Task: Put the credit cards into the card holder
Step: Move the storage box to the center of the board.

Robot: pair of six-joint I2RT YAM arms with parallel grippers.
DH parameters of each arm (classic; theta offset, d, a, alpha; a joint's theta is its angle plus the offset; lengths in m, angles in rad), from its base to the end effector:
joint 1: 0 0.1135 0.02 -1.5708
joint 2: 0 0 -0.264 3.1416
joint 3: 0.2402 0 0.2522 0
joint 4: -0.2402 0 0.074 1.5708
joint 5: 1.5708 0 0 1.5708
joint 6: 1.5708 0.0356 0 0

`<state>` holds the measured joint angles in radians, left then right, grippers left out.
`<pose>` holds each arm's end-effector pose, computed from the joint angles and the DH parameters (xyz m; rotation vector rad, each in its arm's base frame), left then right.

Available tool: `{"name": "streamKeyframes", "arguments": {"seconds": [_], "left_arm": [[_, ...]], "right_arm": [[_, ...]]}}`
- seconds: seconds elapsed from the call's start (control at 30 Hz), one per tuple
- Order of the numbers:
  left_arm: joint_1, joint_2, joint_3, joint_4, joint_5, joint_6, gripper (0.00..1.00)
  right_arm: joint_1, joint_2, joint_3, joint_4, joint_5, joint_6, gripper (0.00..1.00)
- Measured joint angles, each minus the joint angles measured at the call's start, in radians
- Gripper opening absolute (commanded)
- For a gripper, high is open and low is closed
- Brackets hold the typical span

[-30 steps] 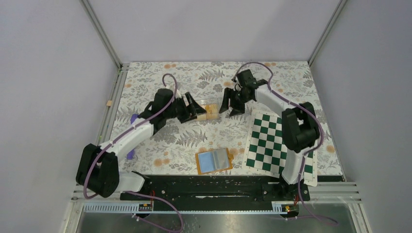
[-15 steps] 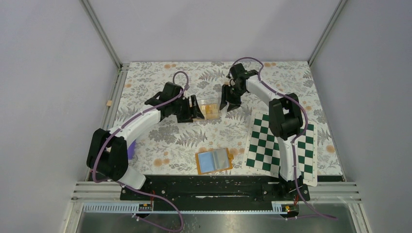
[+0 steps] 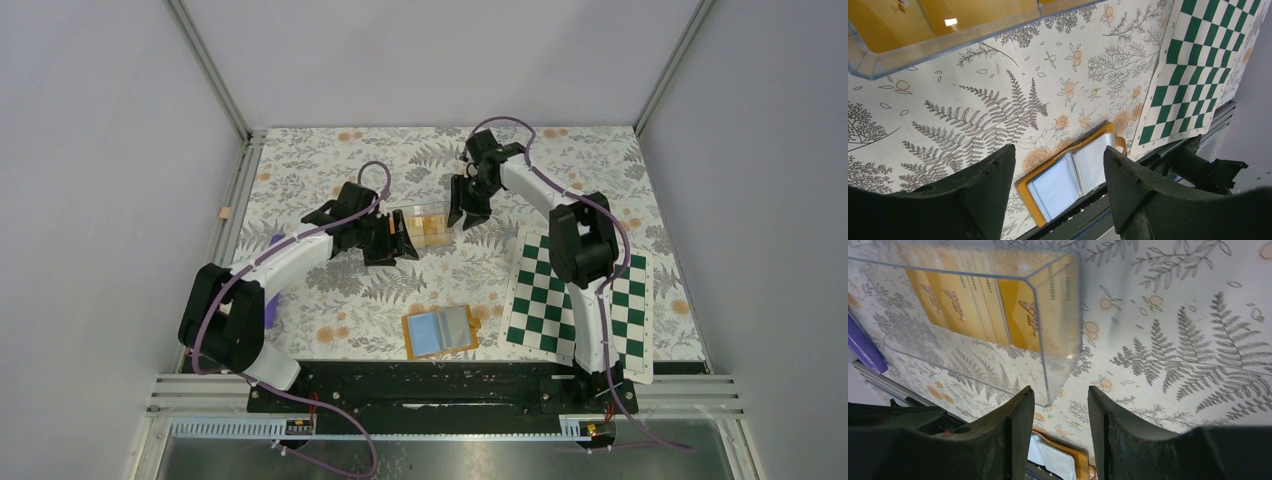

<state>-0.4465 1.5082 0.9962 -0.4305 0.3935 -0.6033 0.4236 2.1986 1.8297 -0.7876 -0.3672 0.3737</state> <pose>0.2730 -0.1458 0.2228 -0.0365 2.6567 -0.8891 0.4217 0.2042 0.1966 -0.1801 2.8128 0.7117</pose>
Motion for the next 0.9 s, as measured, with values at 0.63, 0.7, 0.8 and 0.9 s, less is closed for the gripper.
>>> {"name": "streamKeyframes", "arguments": {"seconds": [0.63, 0.7, 0.8, 0.9], "left_arm": [[-0.019, -0.062, -0.053, 0.010, -0.006, -0.023, 0.62], [-0.021, -0.064, -0.053, 0.009, -0.010, -0.031, 0.62], [-0.028, -0.064, -0.050, 0.008, -0.014, -0.043, 0.61], [-0.042, -0.064, -0.043, 0.008, -0.020, -0.053, 0.61]], "right_arm": [[0.085, -0.022, -0.052, -0.021, 0.084, -0.003, 0.15], [0.099, -0.068, -0.119, -0.016, 0.099, -0.002, 0.16], [0.124, -0.138, -0.221, -0.009, 0.117, 0.013, 0.16], [0.150, -0.198, -0.311, -0.003, 0.117, 0.036, 0.19]]}}
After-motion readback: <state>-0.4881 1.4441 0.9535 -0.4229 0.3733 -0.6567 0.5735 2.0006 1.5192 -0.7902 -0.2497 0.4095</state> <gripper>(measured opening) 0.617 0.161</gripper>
